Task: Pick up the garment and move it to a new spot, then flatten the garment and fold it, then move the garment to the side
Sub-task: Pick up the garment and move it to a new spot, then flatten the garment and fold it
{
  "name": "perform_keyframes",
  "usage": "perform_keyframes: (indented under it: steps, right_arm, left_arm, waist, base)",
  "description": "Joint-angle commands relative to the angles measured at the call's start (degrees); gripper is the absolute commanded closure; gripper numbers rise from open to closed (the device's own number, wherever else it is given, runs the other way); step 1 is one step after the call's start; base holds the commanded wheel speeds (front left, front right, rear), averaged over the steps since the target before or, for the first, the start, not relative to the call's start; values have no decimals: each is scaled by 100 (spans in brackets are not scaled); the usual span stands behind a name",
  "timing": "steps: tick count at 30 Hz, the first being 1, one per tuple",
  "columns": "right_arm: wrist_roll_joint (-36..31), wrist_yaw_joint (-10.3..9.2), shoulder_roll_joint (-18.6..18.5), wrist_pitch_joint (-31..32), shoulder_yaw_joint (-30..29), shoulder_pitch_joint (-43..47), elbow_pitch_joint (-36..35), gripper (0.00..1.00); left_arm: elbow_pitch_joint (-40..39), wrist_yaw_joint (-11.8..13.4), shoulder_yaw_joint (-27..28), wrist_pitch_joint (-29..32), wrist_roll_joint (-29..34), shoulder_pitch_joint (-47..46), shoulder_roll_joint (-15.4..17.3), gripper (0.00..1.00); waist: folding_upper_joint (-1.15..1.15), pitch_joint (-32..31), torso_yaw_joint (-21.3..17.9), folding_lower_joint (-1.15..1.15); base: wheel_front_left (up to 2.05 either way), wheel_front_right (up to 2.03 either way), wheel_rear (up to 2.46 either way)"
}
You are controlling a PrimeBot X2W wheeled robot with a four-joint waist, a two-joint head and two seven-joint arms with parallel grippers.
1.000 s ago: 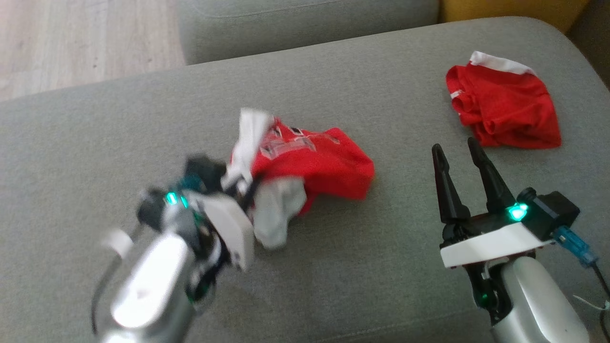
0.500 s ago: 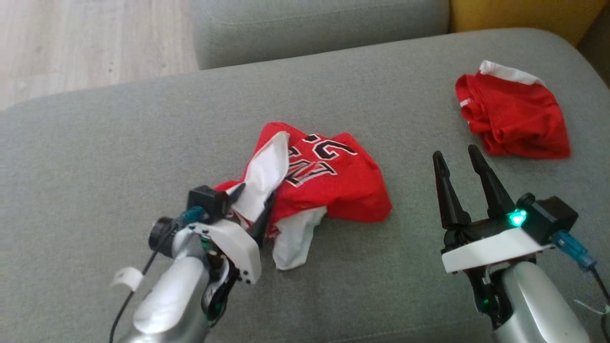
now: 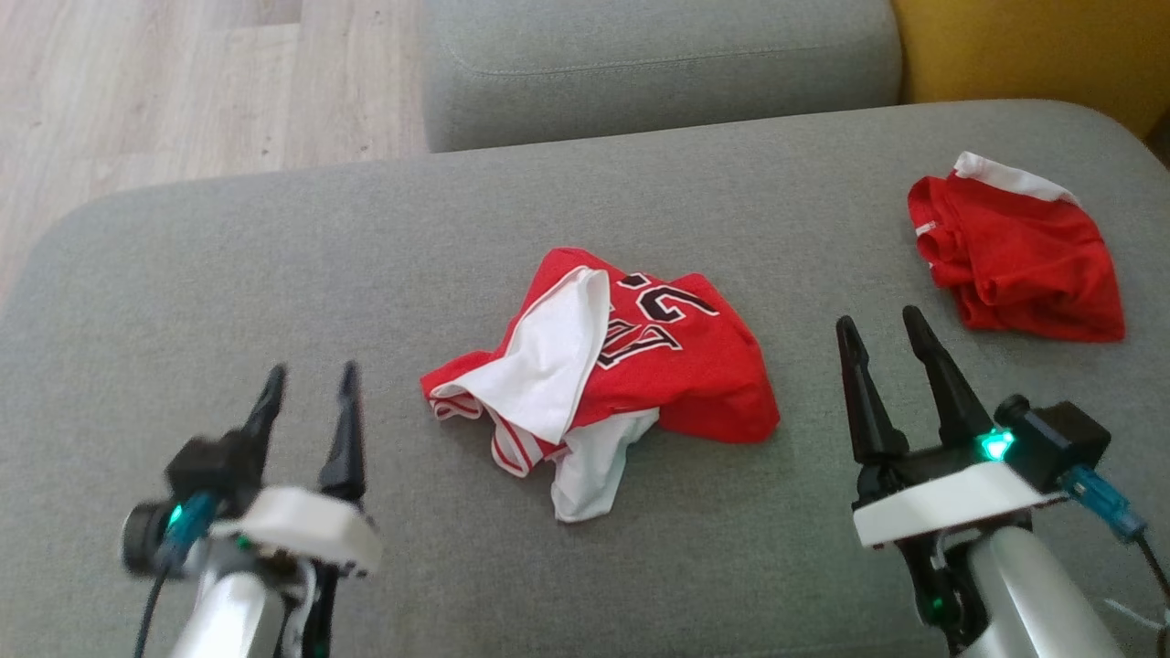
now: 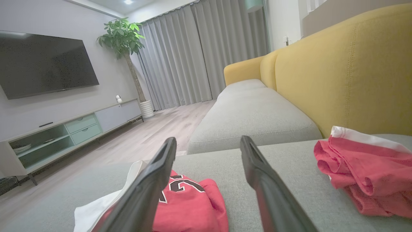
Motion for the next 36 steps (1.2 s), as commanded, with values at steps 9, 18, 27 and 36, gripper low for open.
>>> perform_keyframes:
  steps: [9,18,27,36]
  right_arm:
    - [42,40,-3,-62,-91,208,-44,0]
    - [35,40,-36,-62,-39,120,-52,0]
    - [46,40,-30,-62,-32,96,-20,0]
    - [47,40,-9,-62,-29,68,-8,0]
  left_arm:
    - [-847,8,702,-70,289,722,-112,0]
    - [-841,-219,891,-70,470,733,-411,0]
    - [-719,-381,1057,-71,619,712,-569,0]
    - [-338,-654,952,47,712,584,-534,0]
  waist:
    - [0,5,61,0]
    - [0,24,116,0]
    - [0,17,101,0]
    - [0,19,66,0]
  base:
    - [0,0,0]
    - [0,0,0]
    - [0,0,0]
    - [0,0,0]
